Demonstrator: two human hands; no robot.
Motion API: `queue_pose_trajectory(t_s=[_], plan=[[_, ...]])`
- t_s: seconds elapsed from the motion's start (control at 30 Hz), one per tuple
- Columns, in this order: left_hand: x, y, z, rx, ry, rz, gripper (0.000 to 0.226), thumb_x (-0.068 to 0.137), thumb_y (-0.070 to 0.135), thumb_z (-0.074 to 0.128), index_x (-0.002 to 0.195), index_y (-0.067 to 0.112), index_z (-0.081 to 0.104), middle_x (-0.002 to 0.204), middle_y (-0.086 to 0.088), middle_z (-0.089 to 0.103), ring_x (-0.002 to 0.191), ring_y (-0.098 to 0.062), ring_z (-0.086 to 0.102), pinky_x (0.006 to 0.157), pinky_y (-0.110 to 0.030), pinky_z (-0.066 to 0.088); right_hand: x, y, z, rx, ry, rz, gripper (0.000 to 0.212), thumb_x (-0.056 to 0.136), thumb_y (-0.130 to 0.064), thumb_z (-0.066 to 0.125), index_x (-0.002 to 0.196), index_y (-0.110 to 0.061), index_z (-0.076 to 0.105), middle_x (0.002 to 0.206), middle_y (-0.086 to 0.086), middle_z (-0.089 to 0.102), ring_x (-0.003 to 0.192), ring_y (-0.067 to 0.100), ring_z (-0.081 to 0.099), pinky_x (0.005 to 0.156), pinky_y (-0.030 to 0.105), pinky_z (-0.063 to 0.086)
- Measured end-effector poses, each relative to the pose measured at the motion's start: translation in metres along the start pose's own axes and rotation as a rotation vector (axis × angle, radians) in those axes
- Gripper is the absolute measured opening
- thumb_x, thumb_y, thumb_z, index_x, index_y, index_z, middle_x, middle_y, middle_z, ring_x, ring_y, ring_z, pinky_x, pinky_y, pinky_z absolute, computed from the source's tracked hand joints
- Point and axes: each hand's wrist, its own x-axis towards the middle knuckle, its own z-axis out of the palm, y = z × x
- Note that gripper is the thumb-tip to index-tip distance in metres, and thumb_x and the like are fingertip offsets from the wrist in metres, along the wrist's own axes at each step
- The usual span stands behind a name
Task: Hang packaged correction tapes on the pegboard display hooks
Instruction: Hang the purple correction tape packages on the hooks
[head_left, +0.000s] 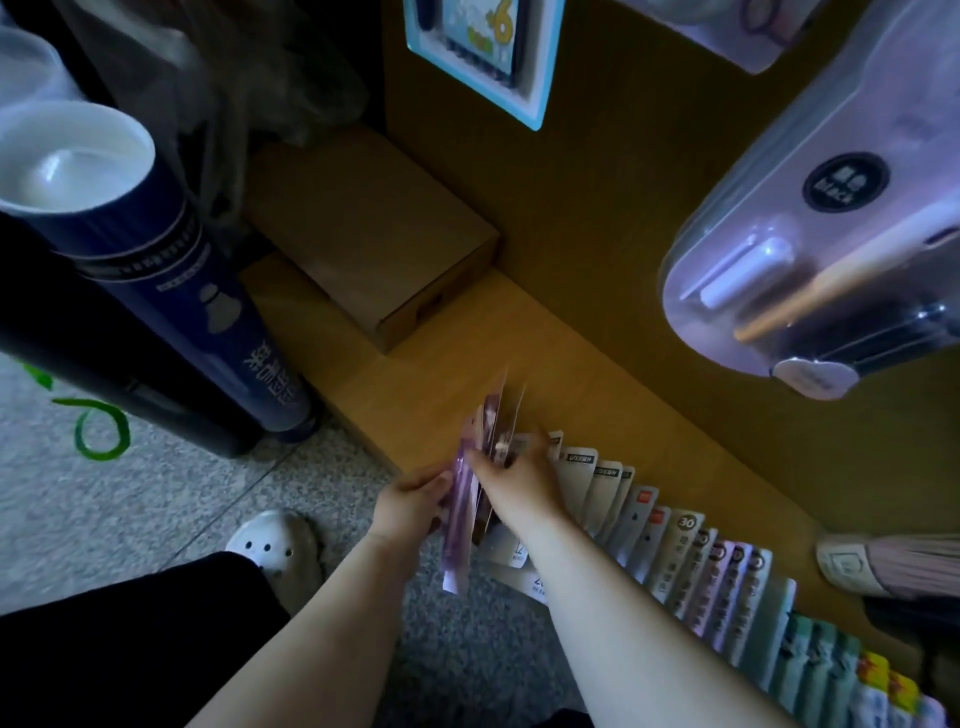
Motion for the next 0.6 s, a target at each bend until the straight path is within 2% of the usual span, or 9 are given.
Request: queue_pose_trajectory(t_s=[0.1, 0.2, 0.3, 0.37, 0.43, 0.47, 0.53, 0.6], plan=[[0.002, 0.000, -0.002, -0.089, -0.016, -0.052, 0.020, 0.093, 0.011, 0.045, 0.104, 0.012, 0.062, 0.084, -0.005, 0.063, 0.079, -0.019, 0.057, 0.071, -0.032, 0.045, 0.010, -0.004, 0.013, -0.044, -0.015, 0.062, 0.089, 0.082, -0.036, 0.062, 0.145, -0.014, 0.004, 0.134, 0.015, 0.051, 0.117, 0.033, 0.054, 0.095, 0.040, 0.048], [0.000, 0.001, -0.003, -0.154, -0.053, -0.092, 0.020, 0.094, 0.009, 0.043, 0.101, 0.014, 0.061, 0.083, -0.003, 0.063, 0.078, -0.014, 0.057, 0.070, -0.032, 0.045, 0.015, -0.006, 0.021, -0.029, 0.025, 0.090, 0.080, 0.081, -0.028, 0.066, 0.141, -0.013, 0.016, 0.129, 0.015, 0.055, 0.114, 0.032, 0.057, 0.091, 0.038, 0.051], [-0.001, 0.001, -0.005, -0.154, -0.065, -0.089, 0.022, 0.092, 0.006, 0.045, 0.102, 0.016, 0.062, 0.079, -0.001, 0.063, 0.076, -0.014, 0.056, 0.065, -0.028, 0.041, 0.017, -0.004, 0.024, -0.015, 0.057, 0.105, 0.078, 0.078, -0.025, 0.067, 0.139, -0.014, 0.021, 0.129, 0.016, 0.054, 0.113, 0.033, 0.057, 0.088, 0.036, 0.050], [0.000, 0.000, -0.007, -0.132, -0.027, -0.046, 0.022, 0.090, 0.004, 0.049, 0.104, 0.015, 0.062, 0.063, 0.004, 0.066, 0.065, -0.011, 0.056, 0.058, -0.025, 0.038, 0.020, 0.002, 0.026, 0.066, 0.086, 0.122, 0.081, 0.075, -0.023, 0.068, 0.140, -0.011, 0.023, 0.133, 0.015, 0.051, 0.117, 0.032, 0.055, 0.092, 0.037, 0.048], [0.000, 0.001, -0.007, -0.144, 0.024, 0.000, 0.021, 0.087, 0.000, 0.053, 0.101, 0.012, 0.064, 0.045, 0.013, 0.065, 0.049, -0.004, 0.060, 0.049, -0.018, 0.047, 0.020, 0.009, 0.027, 0.231, 0.087, 0.147, 0.079, 0.072, -0.019, 0.068, 0.140, -0.010, 0.028, 0.134, 0.013, 0.051, 0.118, 0.030, 0.054, 0.093, 0.037, 0.048], [-0.001, 0.001, -0.007, -0.161, 0.046, 0.012, 0.018, 0.085, -0.002, 0.055, 0.096, 0.009, 0.064, 0.042, 0.012, 0.064, 0.043, 0.000, 0.060, 0.045, -0.013, 0.048, 0.020, 0.012, 0.026, 0.304, 0.081, 0.156, 0.074, 0.072, -0.016, 0.068, 0.137, -0.010, 0.033, 0.130, 0.013, 0.054, 0.115, 0.029, 0.056, 0.089, 0.036, 0.050], [-0.001, 0.003, -0.007, -0.163, 0.066, 0.034, 0.009, 0.082, -0.002, 0.059, 0.082, 0.007, 0.062, 0.050, 0.005, 0.065, 0.046, -0.008, 0.059, 0.047, -0.017, 0.048, 0.019, 0.017, 0.022, 0.430, 0.065, 0.146, 0.059, 0.073, -0.009, 0.066, 0.128, -0.008, 0.045, 0.120, 0.012, 0.060, 0.103, 0.025, 0.060, 0.073, 0.028, 0.049], [-0.005, 0.011, -0.005, -0.139, 0.076, 0.093, 0.019, 0.078, -0.002, 0.064, 0.090, 0.007, 0.052, 0.069, -0.001, 0.055, 0.057, -0.014, 0.050, 0.054, -0.023, 0.041, 0.015, 0.018, 0.014, 0.512, 0.034, 0.097, 0.044, 0.076, -0.004, 0.064, 0.118, -0.007, 0.052, 0.110, 0.011, 0.063, 0.092, 0.021, 0.058, 0.063, 0.022, 0.044]])
